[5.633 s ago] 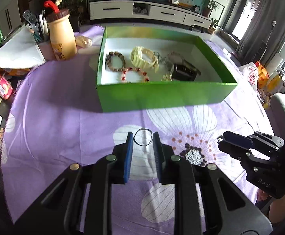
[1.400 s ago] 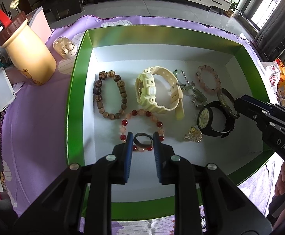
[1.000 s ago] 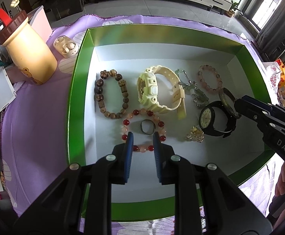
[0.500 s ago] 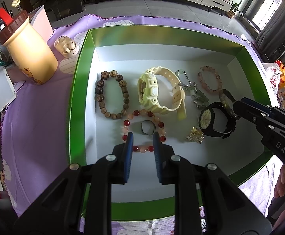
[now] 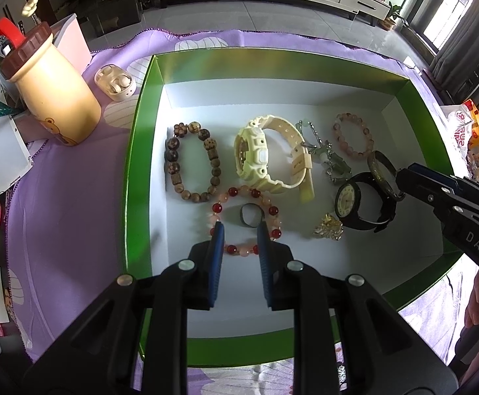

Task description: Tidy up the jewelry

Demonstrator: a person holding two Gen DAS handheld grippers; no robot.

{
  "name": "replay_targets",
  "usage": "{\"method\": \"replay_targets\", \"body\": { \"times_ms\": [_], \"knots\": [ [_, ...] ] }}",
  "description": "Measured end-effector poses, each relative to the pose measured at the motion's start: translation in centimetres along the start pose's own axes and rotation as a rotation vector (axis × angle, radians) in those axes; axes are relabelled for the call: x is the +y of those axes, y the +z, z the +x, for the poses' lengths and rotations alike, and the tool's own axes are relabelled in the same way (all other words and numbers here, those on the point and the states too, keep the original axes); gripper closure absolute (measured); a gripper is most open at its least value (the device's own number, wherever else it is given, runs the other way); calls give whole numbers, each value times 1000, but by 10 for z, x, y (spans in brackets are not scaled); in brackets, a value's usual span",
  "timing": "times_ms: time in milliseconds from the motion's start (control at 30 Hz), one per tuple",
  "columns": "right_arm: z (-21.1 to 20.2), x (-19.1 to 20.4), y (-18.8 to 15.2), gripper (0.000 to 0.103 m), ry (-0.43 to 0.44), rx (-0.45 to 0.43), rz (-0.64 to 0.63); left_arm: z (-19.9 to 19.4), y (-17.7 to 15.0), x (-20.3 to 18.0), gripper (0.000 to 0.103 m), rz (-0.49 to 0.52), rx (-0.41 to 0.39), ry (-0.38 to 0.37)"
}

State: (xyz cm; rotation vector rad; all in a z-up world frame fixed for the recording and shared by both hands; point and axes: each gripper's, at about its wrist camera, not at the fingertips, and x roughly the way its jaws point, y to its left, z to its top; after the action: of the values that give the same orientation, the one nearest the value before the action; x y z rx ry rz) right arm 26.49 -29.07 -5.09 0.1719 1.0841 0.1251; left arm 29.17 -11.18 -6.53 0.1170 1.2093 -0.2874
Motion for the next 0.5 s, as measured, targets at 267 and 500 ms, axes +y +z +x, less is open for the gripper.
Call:
{"method": "replay_targets", "body": {
  "times_ms": [267, 500],
  "knots": [
    [-1, -2, 1, 81, 1, -3, 13, 1, 0, -2, 82, 3, 2, 0],
    [-2, 1, -2, 81, 13, -2, 12, -4, 0, -3, 71, 6, -13, 7]
  ]
}}
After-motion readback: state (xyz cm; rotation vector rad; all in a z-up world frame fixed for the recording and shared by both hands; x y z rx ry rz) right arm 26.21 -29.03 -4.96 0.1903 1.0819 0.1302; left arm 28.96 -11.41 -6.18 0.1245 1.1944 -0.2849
